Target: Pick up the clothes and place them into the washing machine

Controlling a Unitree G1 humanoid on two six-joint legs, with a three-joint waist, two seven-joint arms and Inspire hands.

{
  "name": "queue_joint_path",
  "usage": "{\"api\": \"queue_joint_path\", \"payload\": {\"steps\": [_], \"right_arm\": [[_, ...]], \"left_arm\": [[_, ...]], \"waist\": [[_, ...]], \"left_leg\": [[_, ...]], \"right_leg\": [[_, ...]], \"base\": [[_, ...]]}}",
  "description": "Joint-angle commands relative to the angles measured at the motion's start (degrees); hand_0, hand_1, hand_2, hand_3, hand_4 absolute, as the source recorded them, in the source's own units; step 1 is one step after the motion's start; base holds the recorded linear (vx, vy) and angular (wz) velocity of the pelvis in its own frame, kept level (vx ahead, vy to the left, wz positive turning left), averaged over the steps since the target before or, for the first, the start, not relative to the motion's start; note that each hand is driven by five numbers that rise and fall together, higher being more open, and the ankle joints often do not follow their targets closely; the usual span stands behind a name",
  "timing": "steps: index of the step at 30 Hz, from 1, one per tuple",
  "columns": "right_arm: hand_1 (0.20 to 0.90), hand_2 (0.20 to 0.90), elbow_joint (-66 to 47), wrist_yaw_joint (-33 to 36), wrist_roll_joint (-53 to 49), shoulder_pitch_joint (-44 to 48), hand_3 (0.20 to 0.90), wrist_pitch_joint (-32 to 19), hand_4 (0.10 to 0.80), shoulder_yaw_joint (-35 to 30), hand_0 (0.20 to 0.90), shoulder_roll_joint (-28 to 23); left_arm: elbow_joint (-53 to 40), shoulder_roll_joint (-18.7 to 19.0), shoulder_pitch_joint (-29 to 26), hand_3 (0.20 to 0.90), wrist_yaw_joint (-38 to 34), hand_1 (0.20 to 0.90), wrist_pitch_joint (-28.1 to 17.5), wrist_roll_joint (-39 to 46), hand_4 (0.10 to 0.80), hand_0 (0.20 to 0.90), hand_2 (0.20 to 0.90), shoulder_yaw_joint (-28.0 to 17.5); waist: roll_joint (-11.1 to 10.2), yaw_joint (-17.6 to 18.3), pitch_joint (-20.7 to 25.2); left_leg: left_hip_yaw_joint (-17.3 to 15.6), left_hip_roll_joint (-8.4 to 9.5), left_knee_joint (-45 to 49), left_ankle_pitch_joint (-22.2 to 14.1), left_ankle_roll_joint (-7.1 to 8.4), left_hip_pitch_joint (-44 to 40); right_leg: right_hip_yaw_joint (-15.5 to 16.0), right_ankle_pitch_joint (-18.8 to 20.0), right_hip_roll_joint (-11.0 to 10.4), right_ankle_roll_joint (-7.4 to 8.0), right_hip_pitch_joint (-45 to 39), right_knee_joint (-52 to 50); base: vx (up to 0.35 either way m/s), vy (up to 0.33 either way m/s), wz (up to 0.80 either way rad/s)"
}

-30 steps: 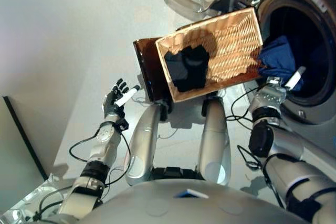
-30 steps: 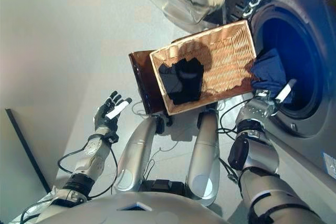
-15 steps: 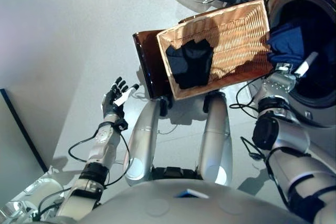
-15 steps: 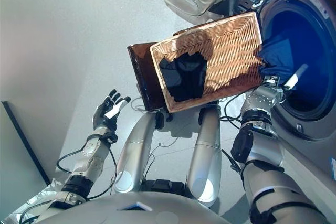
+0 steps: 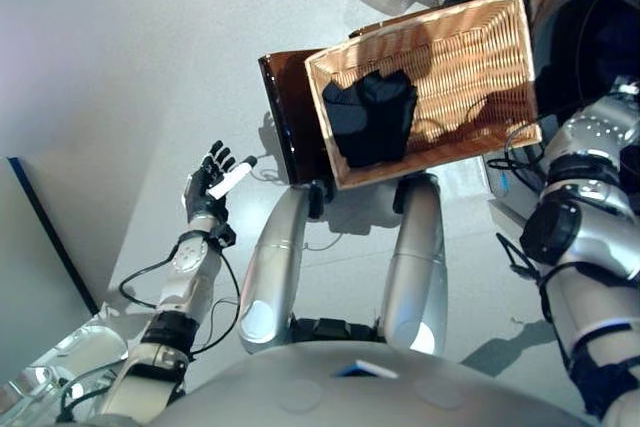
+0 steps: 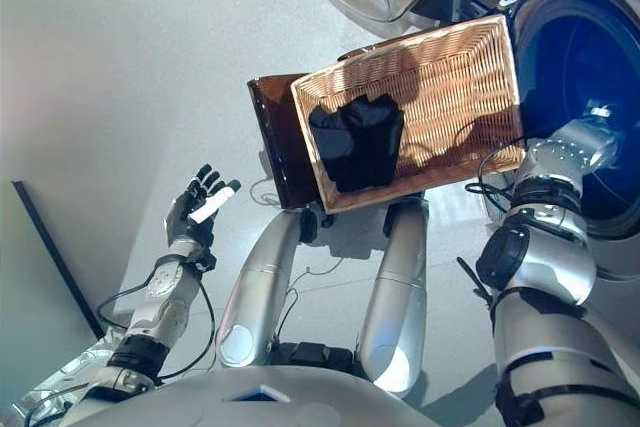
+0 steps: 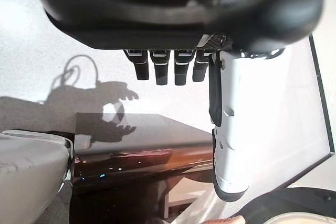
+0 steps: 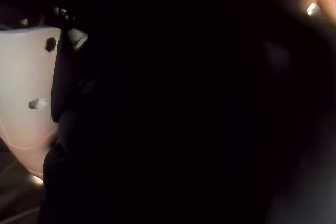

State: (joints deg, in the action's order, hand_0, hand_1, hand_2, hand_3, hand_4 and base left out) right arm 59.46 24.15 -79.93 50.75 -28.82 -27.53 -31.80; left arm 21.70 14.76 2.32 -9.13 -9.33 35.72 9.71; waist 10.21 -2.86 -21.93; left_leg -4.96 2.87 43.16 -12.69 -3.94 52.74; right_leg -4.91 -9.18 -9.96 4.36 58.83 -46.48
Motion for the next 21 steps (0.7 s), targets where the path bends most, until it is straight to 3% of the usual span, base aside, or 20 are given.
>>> {"api": "queue_joint_path", "payload": {"steps": [1,21], "right_arm": [[0.200,0.200,-1.8,0.6,3.9,0.6,0.200,-4.0,0.300,1.6,0.200,-7.7],[0.200,0.200,-2.7,4.0,5.0,0.9,0.200,-6.0,0.300,0.5,0.200,-10.3]], "left_arm": [[-4.1,3.7,4.0,0.900,-0.8,0.900,-4.5,0.7,0.800,0.900,0.900,-2.4],[-5.5,4.3,4.4,0.900,-3.1,0.900,-4.9,1.3,0.800,0.900,0.900,-4.4]], "waist": [[1.0,0.2,3.7],[0.4,0.8,3.8]], "left_leg": [[-1.3,0.83,4.6,-6.0,2.18,-1.1],[-1.8,0.51,9.2,-8.4,1.83,2.2]], "right_leg": [[0.2,-1.1,2.1,-1.86,-1.2,-1.0],[-0.2,-2.9,3.0,-2.70,2.5,-5.5]], "base": [[0.000,0.000,0.00],[-0.002,0.001,0.00]]}}
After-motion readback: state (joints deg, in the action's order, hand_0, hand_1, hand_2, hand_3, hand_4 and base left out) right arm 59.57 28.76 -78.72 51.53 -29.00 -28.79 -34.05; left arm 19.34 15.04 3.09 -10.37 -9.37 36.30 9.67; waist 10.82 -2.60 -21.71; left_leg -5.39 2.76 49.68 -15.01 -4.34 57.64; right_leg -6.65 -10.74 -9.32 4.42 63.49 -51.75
